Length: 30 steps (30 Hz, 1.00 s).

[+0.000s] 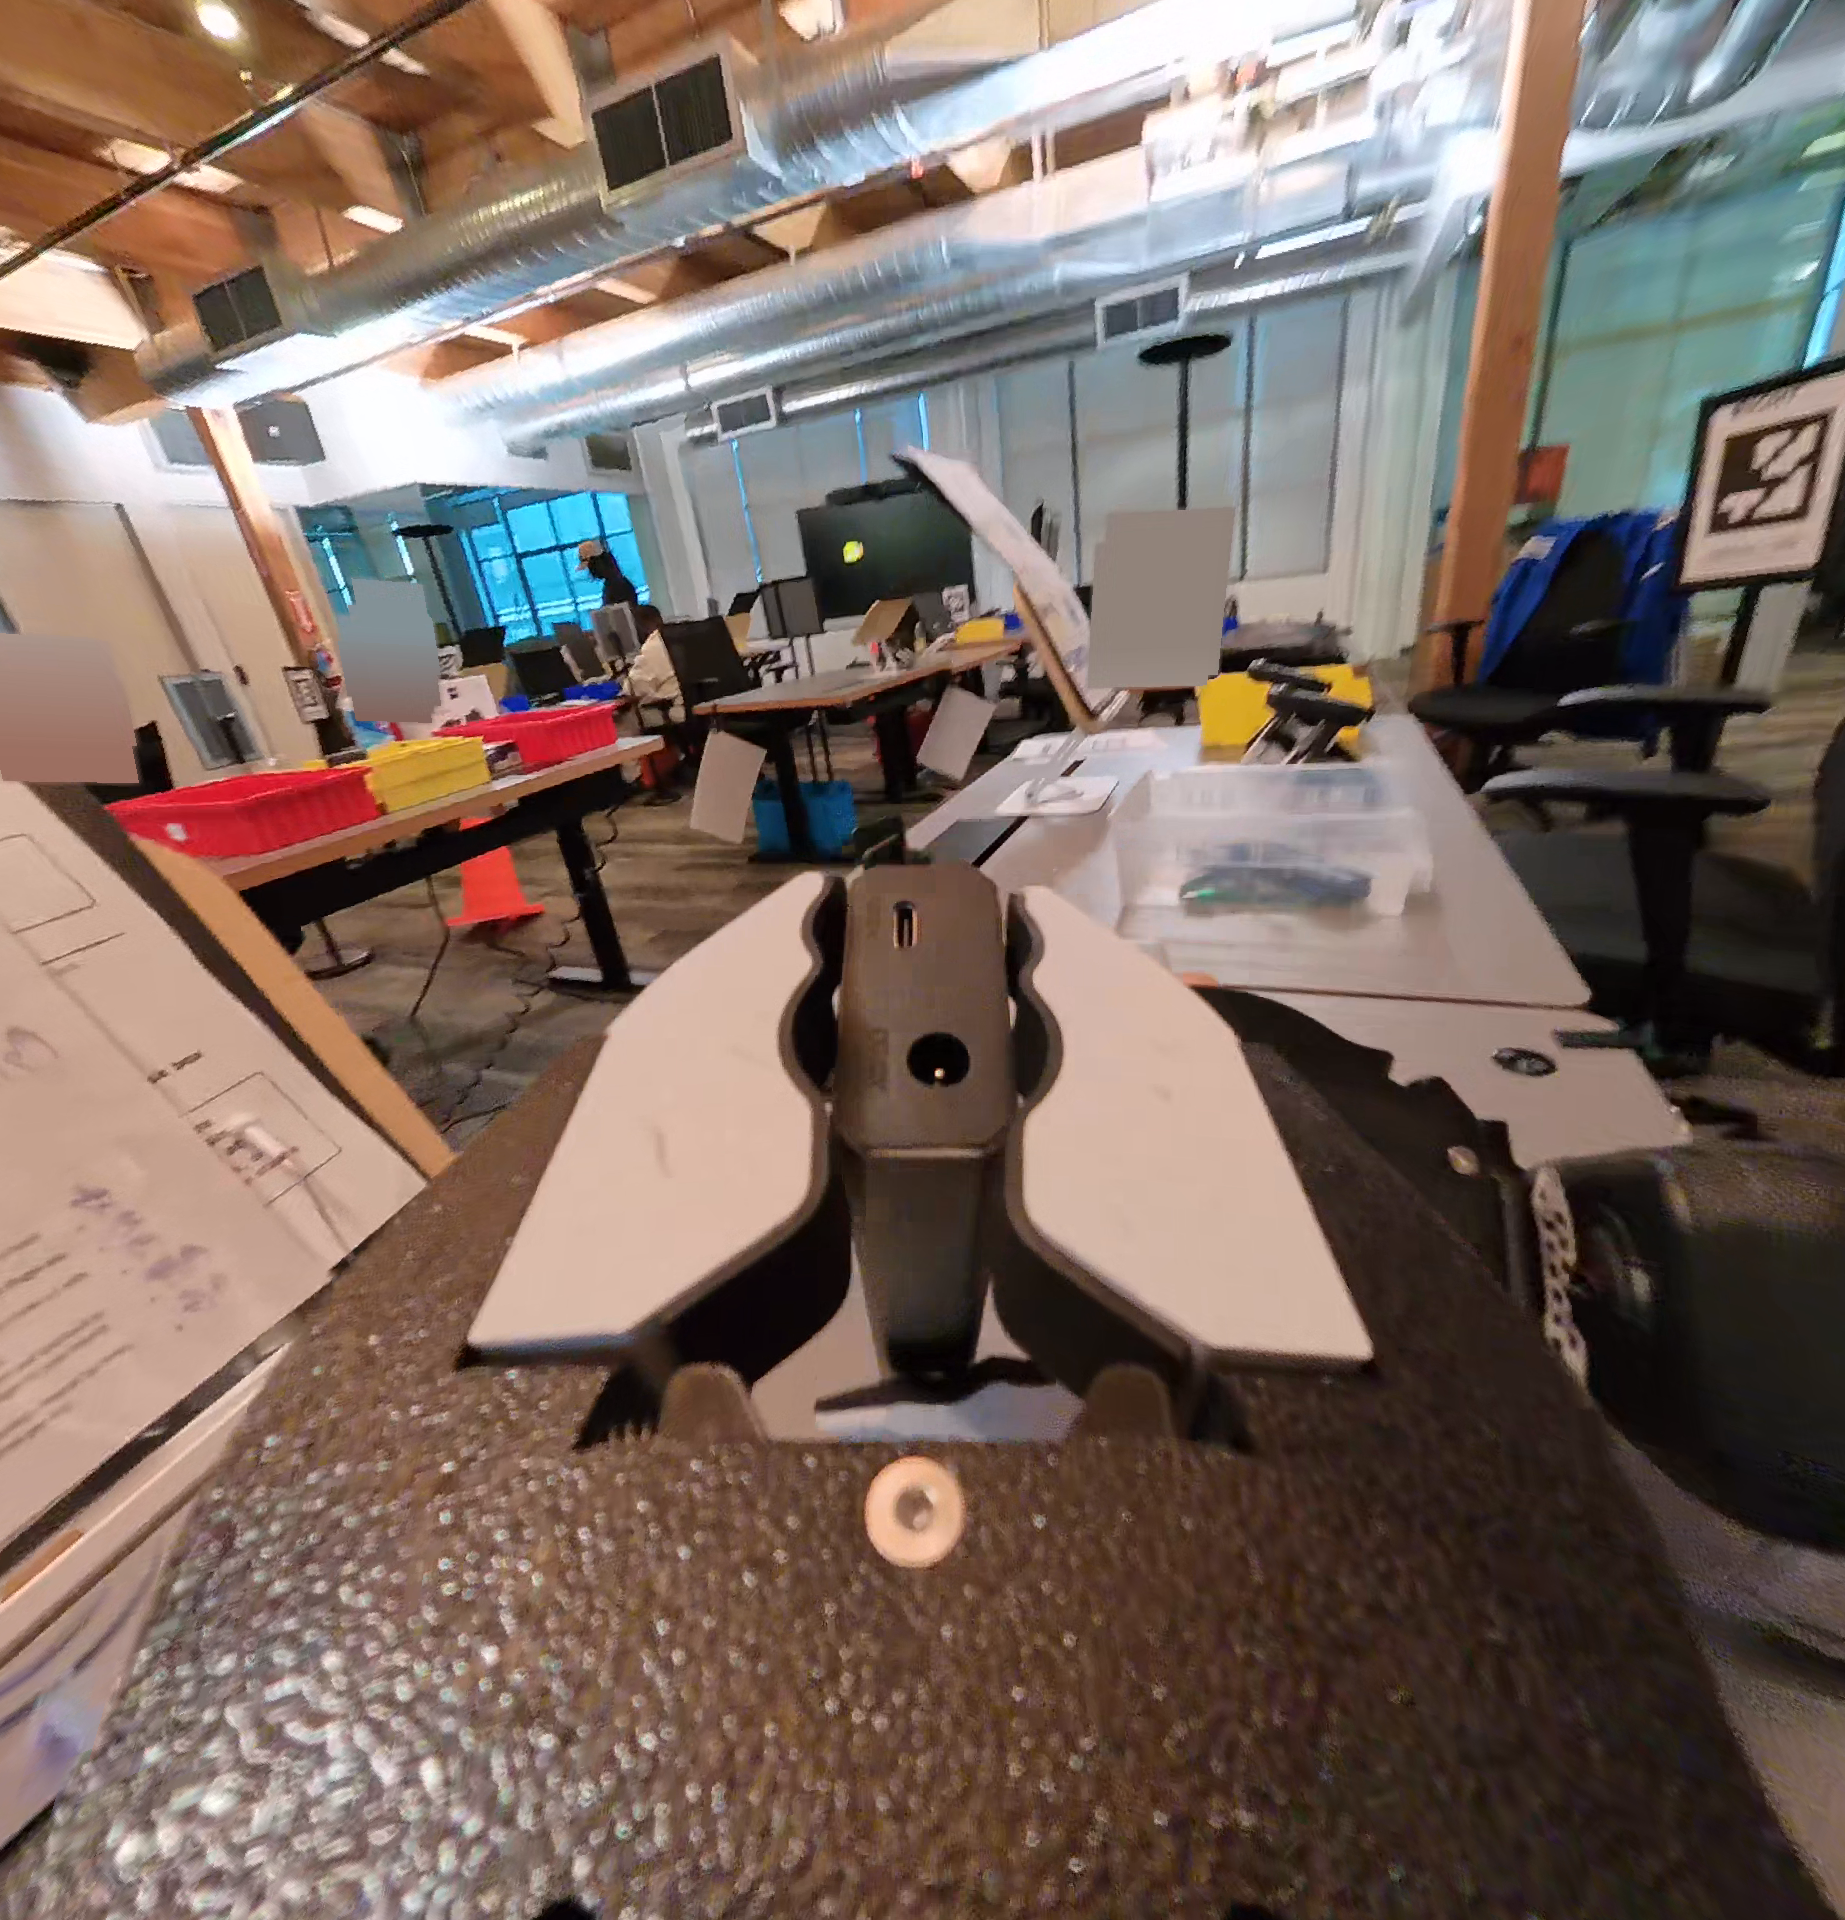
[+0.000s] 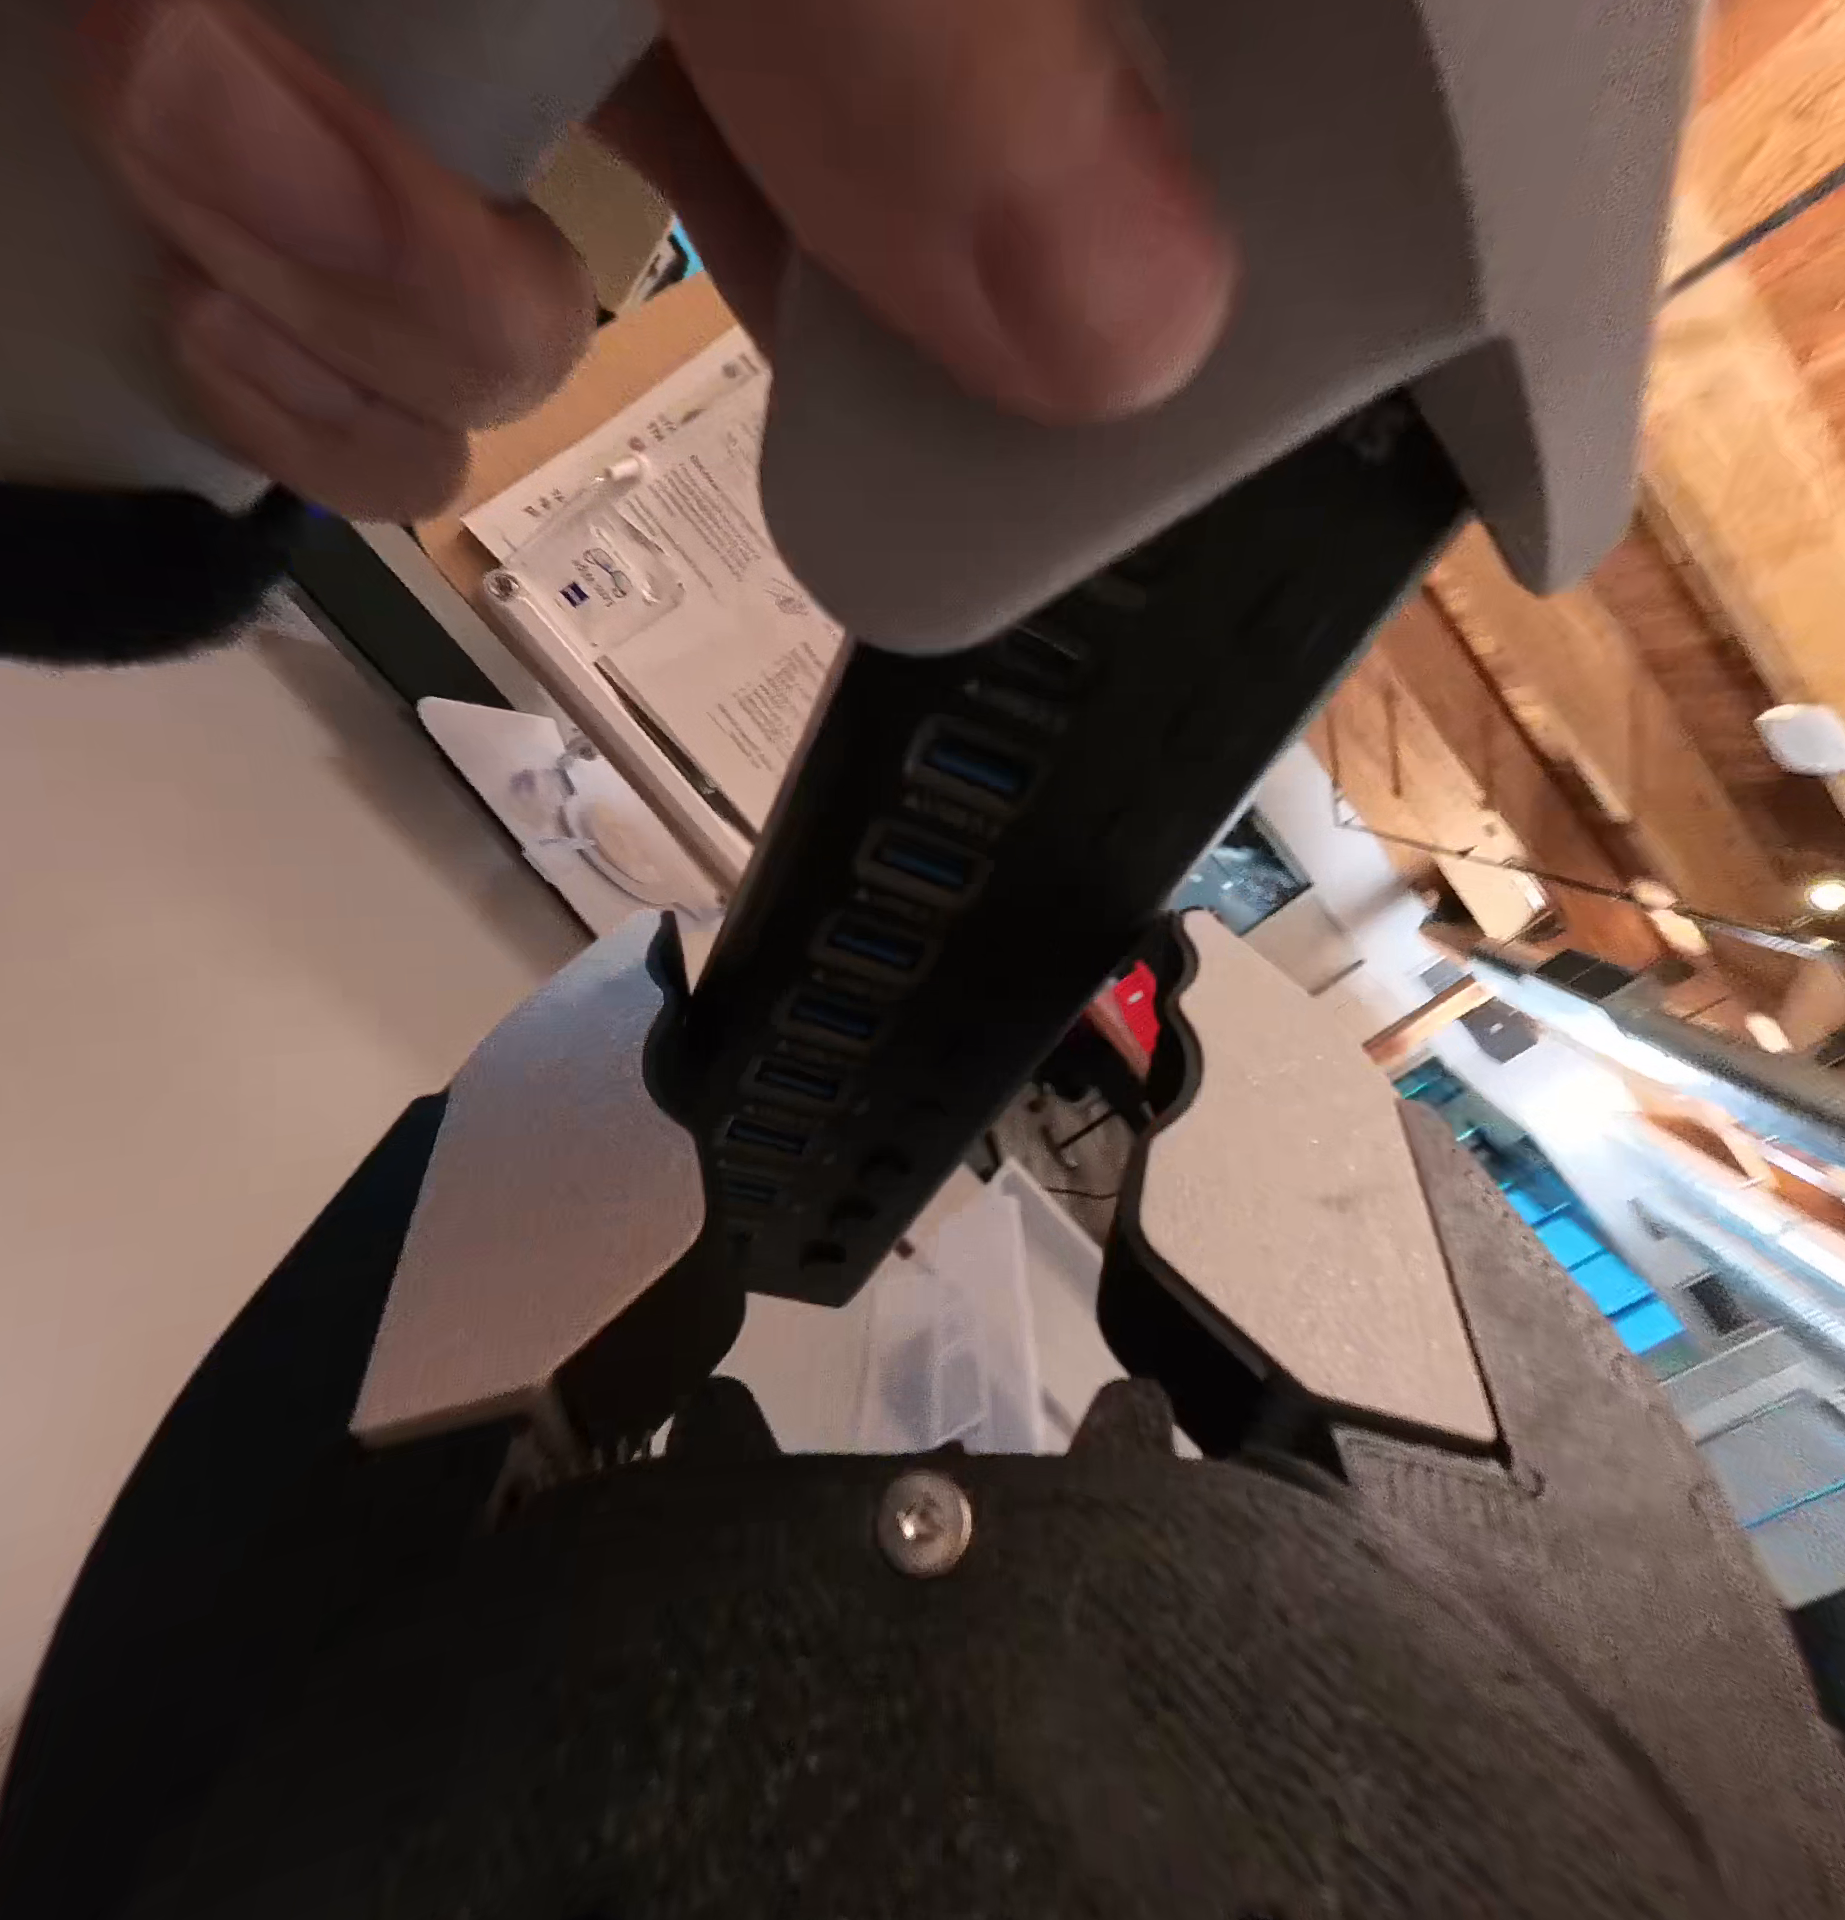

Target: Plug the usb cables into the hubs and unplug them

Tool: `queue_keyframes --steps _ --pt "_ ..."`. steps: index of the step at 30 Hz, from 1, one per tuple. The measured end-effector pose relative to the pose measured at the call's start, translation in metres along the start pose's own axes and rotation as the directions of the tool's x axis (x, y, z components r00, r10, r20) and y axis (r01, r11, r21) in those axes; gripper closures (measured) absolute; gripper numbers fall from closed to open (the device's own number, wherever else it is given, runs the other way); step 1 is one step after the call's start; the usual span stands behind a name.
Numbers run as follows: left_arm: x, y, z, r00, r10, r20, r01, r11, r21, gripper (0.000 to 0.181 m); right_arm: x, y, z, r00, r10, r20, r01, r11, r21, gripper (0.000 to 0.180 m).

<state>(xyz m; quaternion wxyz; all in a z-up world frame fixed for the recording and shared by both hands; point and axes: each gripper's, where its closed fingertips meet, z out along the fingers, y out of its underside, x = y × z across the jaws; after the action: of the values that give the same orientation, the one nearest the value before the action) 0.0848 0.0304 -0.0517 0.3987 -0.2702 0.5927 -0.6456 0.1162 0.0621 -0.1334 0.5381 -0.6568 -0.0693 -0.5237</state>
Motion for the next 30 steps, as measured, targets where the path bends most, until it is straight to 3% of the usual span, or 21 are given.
queue_keyframes --steps 6,9,13,17,21,26,30 --pt "-0.006 0.023 -0.003 0.999 0.034 0.039 -0.026 0.978 -0.207 0.151 0.0 0.022 0.004 0.999 0.043 0.003 -0.043 0.998 -0.046 0.115" --pt "-0.004 0.04 -0.008 0.997 0.071 0.011 -0.063 0.939 -0.337 0.151 0.015 0.03 0.002 0.995 -0.099 -0.026 0.098 0.994 -0.053 0.116" --pt "0.001 0.047 -0.006 0.997 0.075 -0.026 -0.079 0.932 -0.354 0.15 0.036 0.032 -0.003 0.952 -0.291 -0.091 0.286 0.956 -0.064 0.117" --pt "0.008 0.049 0.003 0.998 0.015 -0.06 -0.033 0.948 -0.318 0.129 0.038 0.019 -0.006 0.912 -0.401 -0.087 0.398 0.916 -0.051 0.117" --pt "0.012 0.055 0.004 0.995 -0.016 -0.095 -0.016 0.945 -0.326 0.134 0.046 0.018 -0.005 0.863 -0.497 -0.085 0.494 0.868 -0.055 0.118" --pt "0.005 0.061 0.01 0.996 -0.066 -0.06 0.043 0.945 -0.324 0.144 0.043 0.03 0.003 0.861 -0.508 -0.012 0.507 0.86 -0.051 0.117" --pt "-0.005 0.052 0.013 0.987 -0.158 -0.024 0.149 0.964 -0.219 0.147 0.031 0.032 0.005 0.912 -0.41 0.01 0.41 0.912 -0.013 0.116"
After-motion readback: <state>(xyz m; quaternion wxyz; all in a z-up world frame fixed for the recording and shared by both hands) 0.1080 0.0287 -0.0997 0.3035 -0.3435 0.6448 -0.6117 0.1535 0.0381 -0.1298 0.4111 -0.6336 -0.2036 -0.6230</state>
